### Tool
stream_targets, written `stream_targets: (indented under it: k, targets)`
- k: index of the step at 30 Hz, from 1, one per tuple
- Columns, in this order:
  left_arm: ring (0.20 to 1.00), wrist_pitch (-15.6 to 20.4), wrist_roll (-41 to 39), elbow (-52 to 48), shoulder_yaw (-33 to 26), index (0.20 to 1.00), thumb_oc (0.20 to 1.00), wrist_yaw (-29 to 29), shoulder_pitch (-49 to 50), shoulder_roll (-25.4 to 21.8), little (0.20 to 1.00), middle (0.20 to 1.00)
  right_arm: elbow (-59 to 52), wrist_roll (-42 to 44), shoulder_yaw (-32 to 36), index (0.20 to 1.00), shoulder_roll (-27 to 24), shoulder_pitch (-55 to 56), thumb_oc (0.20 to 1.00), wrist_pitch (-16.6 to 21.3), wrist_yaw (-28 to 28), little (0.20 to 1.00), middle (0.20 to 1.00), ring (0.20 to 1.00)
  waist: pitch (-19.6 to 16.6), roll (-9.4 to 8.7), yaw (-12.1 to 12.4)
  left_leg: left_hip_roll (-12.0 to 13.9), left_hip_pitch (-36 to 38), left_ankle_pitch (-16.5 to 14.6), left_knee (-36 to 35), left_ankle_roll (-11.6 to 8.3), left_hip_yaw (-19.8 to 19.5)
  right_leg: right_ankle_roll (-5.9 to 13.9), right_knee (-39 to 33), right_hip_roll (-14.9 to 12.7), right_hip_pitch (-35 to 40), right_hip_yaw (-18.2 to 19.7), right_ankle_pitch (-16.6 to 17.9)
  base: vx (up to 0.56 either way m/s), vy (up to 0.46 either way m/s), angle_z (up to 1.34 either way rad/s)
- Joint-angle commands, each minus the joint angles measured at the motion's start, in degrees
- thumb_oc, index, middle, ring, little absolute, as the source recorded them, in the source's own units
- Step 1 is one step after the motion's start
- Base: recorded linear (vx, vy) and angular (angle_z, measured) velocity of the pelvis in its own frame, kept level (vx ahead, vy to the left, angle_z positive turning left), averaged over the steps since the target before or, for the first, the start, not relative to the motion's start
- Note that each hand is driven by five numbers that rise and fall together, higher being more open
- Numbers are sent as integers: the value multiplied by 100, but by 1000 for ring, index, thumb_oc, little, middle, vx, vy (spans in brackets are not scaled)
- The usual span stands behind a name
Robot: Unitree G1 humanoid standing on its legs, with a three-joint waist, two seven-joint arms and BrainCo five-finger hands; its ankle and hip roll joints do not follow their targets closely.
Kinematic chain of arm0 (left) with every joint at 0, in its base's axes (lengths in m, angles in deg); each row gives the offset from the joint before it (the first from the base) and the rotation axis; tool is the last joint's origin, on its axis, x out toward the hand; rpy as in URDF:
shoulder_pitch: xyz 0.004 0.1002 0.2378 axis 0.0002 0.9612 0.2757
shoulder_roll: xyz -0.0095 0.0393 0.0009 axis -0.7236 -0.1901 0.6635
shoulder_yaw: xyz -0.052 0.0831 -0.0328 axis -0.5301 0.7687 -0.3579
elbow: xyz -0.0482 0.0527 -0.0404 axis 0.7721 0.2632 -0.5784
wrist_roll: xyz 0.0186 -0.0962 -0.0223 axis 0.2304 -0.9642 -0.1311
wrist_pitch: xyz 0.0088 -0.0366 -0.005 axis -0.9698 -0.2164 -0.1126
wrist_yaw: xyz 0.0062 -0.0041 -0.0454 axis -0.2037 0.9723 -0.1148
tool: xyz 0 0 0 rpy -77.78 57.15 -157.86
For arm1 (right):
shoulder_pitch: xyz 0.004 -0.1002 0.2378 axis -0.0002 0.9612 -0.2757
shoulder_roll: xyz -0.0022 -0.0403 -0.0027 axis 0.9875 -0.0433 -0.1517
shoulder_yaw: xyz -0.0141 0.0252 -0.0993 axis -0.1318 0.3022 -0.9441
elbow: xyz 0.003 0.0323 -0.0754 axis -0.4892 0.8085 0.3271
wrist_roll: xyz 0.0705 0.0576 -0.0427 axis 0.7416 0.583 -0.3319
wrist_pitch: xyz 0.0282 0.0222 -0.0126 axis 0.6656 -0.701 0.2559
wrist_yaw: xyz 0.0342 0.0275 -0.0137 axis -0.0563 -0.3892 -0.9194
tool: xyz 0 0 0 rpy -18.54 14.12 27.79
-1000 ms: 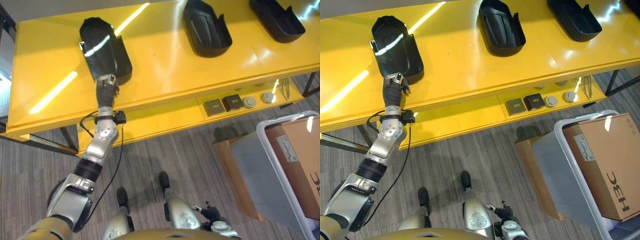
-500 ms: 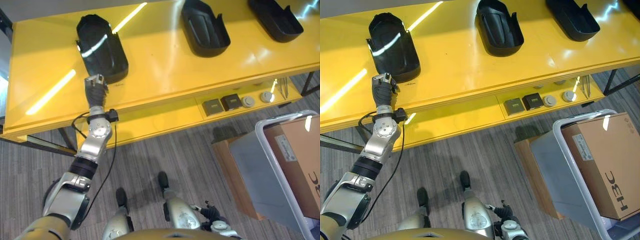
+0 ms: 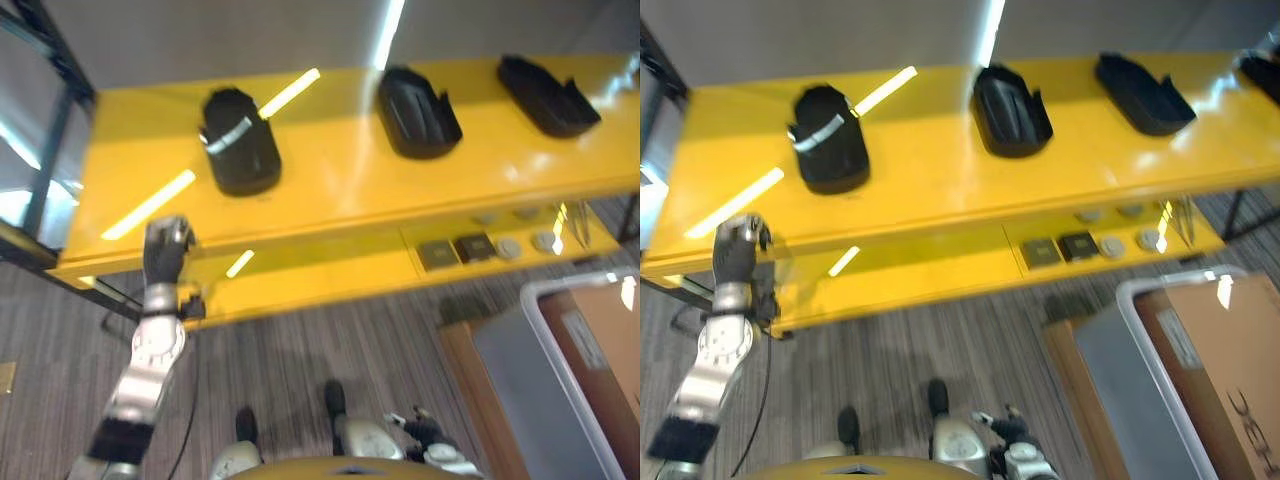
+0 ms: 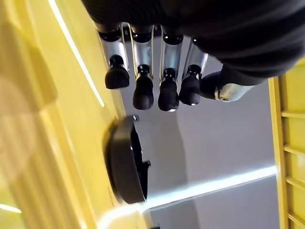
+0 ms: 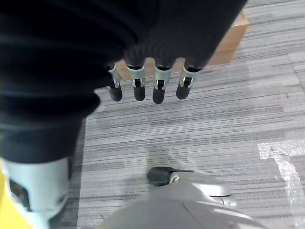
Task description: Move parts from the plastic box to the shelf.
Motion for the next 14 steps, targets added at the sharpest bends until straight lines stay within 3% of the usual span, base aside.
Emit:
stream_targets:
  k: [1, 5, 7, 9, 14]
  targets:
    - [1000, 273, 681, 380, -225, 1000, 1000, -97, -62, -446, 1000, 1000, 229, 22, 28, 1000, 348, -95, 1000, 63, 72, 1000, 1000, 1000, -379, -196, 47, 353, -162, -187, 58, -167, -446, 408, 221, -553, 153, 49, -618, 21, -10, 6]
    - [1000, 145, 429, 1598, -687, 1000, 1000, -144, 690, -195, 1000, 1000, 239, -119, -29, 1000, 461, -79, 1000, 65, 179, 1000, 1000, 1000, -384, -180, 216, 319, 46, -216, 101, -136, -545, 364, 281, -617, 471, -22, -741, 19, 5, 11]
    - [1000, -22, 643, 2431, -527, 1000, 1000, -16, 701, -181, 1000, 1000, 248, -45, 28, 1000, 424, -31, 1000, 109, 231, 1000, 1000, 1000, -345, -196, 315, 259, 86, -240, 143, -114, -697, 361, 320, -672, 605, -132, -780, 11, 38, 27]
    - [1000, -57, 815, 2576, -482, 1000, 1000, -25, 672, -214, 1000, 1000, 256, -11, 90, 1000, 415, -11, 1000, 125, 238, 1000, 1000, 1000, -317, -208, 344, 248, 72, -251, 173, -111, -740, 373, 340, -694, 631, -168, -793, -22, 26, 30]
    - [1000, -370, 1183, 4583, -95, 1000, 1000, -302, 197, -100, 1000, 1000, 366, 41, 105, 1000, 345, -60, 1000, 163, 268, 1000, 1000, 1000, -192, -306, 512, 185, -110, -236, 255, -99, -962, 416, 444, -763, 602, -394, -775, -53, 17, 24]
